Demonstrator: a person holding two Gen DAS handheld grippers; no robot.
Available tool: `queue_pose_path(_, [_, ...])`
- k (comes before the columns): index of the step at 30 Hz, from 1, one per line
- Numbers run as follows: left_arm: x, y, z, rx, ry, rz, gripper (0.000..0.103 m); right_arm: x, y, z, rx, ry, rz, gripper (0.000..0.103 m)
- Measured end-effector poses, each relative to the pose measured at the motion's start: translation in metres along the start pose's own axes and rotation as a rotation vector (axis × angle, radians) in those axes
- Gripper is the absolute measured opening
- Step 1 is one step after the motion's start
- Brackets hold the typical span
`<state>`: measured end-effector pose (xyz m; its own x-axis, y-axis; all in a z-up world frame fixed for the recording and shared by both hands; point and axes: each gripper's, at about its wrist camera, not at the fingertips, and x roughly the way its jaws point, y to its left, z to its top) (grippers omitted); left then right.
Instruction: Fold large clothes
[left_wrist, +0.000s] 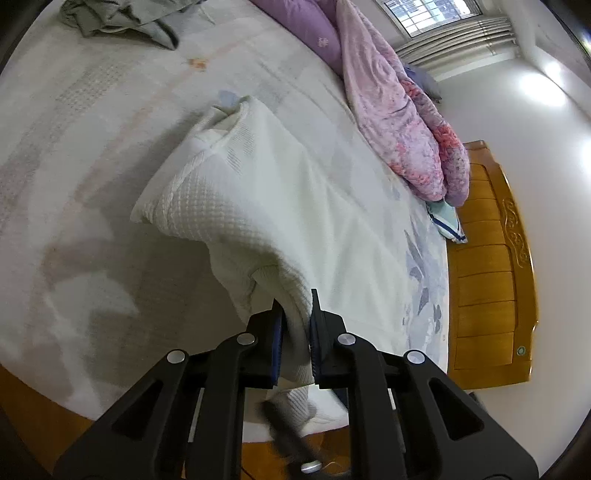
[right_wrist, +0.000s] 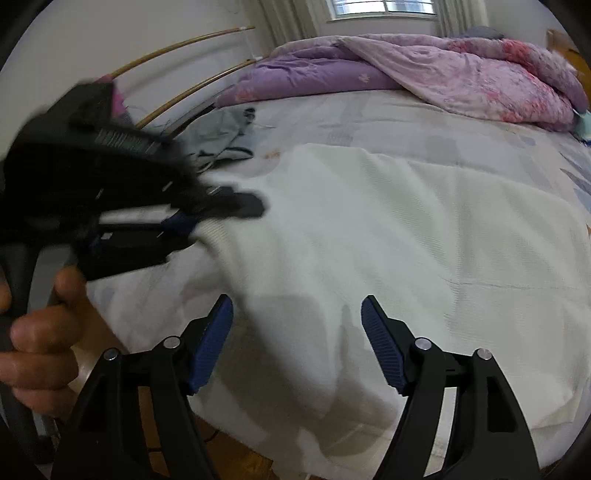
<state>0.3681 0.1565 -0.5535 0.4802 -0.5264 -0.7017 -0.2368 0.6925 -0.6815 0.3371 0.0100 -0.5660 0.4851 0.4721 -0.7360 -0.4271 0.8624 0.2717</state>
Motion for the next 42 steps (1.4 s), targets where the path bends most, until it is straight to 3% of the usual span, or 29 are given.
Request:
queue_pose_path(5, [-0.002,-0.008,-0.002,0.05,0.006,0.022,0.012,0.028,-0.006,0.02,0.034,-0.018,-0.038,0.071])
queue_pose_path(9, [-0.001,-0.007,-0.001,0.057,-0.003,0.047,0.012,0.049,-0.004,0.039,0.015,-0.008,-0.012,0.068])
queue_pose_path(11, [-0.001,-0.003,0.001,0.03,-0.009,0.068,0.011,0.055,-0.004,0.043,0.011,0.018,0.004,0.044])
queue_pose_path(12, [-0.001,0.0,0.002,-0.001,-0.005,0.061,0.012,0.056,-0.004,0.044,0.012,0.035,0.001,0.037])
queue_pose_path(13, [-0.002,0.002,0.002,-0.008,-0.004,0.061,0.014,0.057,-0.005,0.045,0.022,0.049,0.009,0.023])
queue_pose_path(14, [-0.003,0.002,0.002,-0.008,-0.007,0.065,0.017,0.057,-0.007,0.046,0.036,0.062,0.01,0.016])
queue_pose_path(15, [-0.007,0.0,0.001,-0.002,-0.024,0.059,0.019,0.057,-0.009,0.046,0.056,0.069,0.019,0.015])
queue_pose_path(16, [-0.012,-0.001,0.001,0.0,-0.043,0.061,0.026,0.055,-0.016,0.047,0.103,0.071,0.044,0.013])
queue_pose_path(17, [-0.017,-0.002,0.0,0.0,-0.069,0.067,0.046,0.051,-0.021,0.045,0.147,0.067,0.062,0.012])
queue_pose_path(19, [-0.028,-0.005,-0.003,0.009,-0.133,0.095,0.068,0.037,-0.042,0.048,0.275,0.031,0.098,0.012])
queue_pose_path(21, [-0.031,-0.009,-0.003,0.013,-0.164,0.12,0.068,0.02,-0.062,0.048,0.399,-0.016,0.135,0.012])
queue_pose_path(26, [-0.002,-0.027,-0.001,-0.004,-0.123,0.149,0.068,-0.03,-0.126,0.036,0.681,-0.141,0.175,0.011])
queue_pose_path(32, [0.064,-0.081,-0.016,0.091,-0.005,0.119,0.07,-0.112,-0.209,-0.01,0.919,-0.299,0.075,0.011])
queue_pose_path(38, [0.125,-0.112,-0.046,0.169,0.115,0.126,0.07,-0.142,-0.264,-0.079,1.097,-0.32,-0.051,0.01])
queue_pose_path(42, [0.159,-0.111,-0.062,0.184,0.2,0.16,0.071,-0.134,-0.284,-0.107,1.158,-0.27,-0.058,0.01])
